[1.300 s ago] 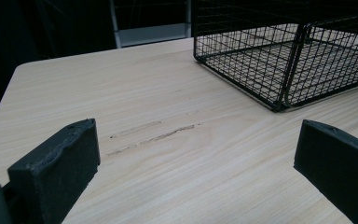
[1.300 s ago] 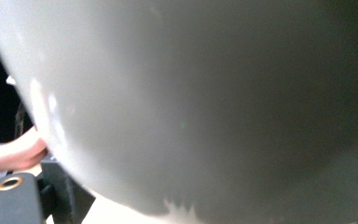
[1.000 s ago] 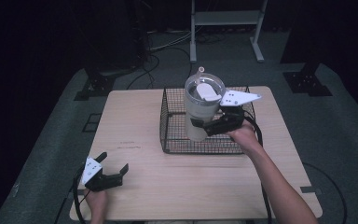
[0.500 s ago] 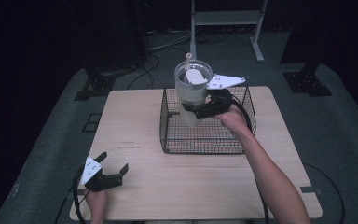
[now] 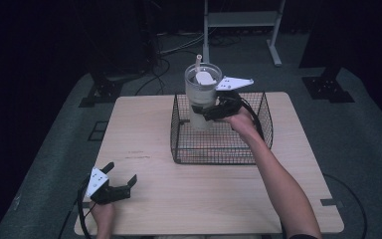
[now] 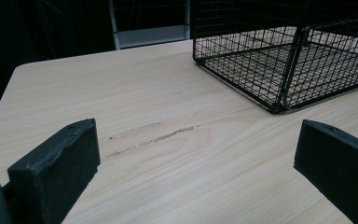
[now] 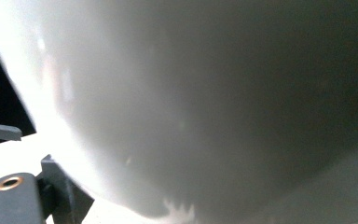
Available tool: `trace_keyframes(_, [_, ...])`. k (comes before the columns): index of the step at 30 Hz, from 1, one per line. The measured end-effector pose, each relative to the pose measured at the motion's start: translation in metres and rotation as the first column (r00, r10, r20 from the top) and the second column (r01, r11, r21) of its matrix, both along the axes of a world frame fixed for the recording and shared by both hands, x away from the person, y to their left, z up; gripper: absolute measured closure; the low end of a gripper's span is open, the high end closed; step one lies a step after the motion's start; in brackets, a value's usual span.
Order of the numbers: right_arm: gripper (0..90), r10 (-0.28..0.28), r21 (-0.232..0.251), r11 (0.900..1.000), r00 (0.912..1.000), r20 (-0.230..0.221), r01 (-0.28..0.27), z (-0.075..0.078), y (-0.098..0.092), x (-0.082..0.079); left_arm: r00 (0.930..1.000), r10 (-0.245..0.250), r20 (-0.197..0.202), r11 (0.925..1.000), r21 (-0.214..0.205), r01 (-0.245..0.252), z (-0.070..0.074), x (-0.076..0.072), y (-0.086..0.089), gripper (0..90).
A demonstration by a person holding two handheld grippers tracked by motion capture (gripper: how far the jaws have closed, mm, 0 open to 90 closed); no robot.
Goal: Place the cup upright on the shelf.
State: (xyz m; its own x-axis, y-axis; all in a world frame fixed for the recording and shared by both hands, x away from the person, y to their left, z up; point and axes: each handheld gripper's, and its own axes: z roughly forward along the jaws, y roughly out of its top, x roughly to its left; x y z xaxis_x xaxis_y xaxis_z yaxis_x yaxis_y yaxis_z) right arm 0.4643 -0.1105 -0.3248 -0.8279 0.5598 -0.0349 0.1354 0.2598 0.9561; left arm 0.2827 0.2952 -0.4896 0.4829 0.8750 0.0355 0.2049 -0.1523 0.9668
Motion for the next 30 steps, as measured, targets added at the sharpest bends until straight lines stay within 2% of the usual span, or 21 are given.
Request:
trace_keyframes(7, [9.0,-0.006,-0.006,1.0000,0.9993,-0.038,0.006,-0.018,0.005,0.013,1.0000,0.000,0.000,1.0000,-0.001,0.000,0.000,0.000,0.000,0.0])
trace_keyframes(12, [9.1,-0.003,-0.020,0.9998,0.9989,-0.047,0.002,-0.033,0.008,0.019,1.0000,-0.001,0.001,1.0000,-0.003,0.001,0.000,0.000,0.000,0.0])
trace_keyframes(13, [9.0,-0.007,-0.015,0.9999,0.9975,-0.070,0.006,-0.039,0.010,0.021,1.0000,0.000,0.001,1.0000,-0.006,0.000,0.000,0.000,0.000,0.0])
trace_keyframes(18, [9.1,-0.010,-0.031,0.9995,0.9968,-0.079,0.008,-0.049,0.012,0.026,1.0000,-0.002,0.002,1.0000,-0.007,0.002,0.000,-0.001,0.000,0.0])
trace_keyframes(19, [9.1,-0.011,-0.038,0.9992,0.9957,-0.092,0.007,-0.053,0.012,0.028,1.0000,0.000,0.002,1.0000,-0.010,0.000,0.000,0.000,0.000,0.0])
trace_keyframes(26, [9.0,-0.015,-0.041,0.9991,0.9930,-0.117,0.010,-0.061,0.015,0.031,1.0000,-0.002,0.004,0.9999,-0.011,0.002,0.000,-0.001,0.001,0.0])
trace_keyframes(30, [9.0,-0.012,-0.061,0.9981,0.9935,-0.113,0.005,-0.064,0.017,0.033,1.0000,-0.003,0.002,0.9999,-0.015,0.003,0.000,-0.001,0.002,0.0])
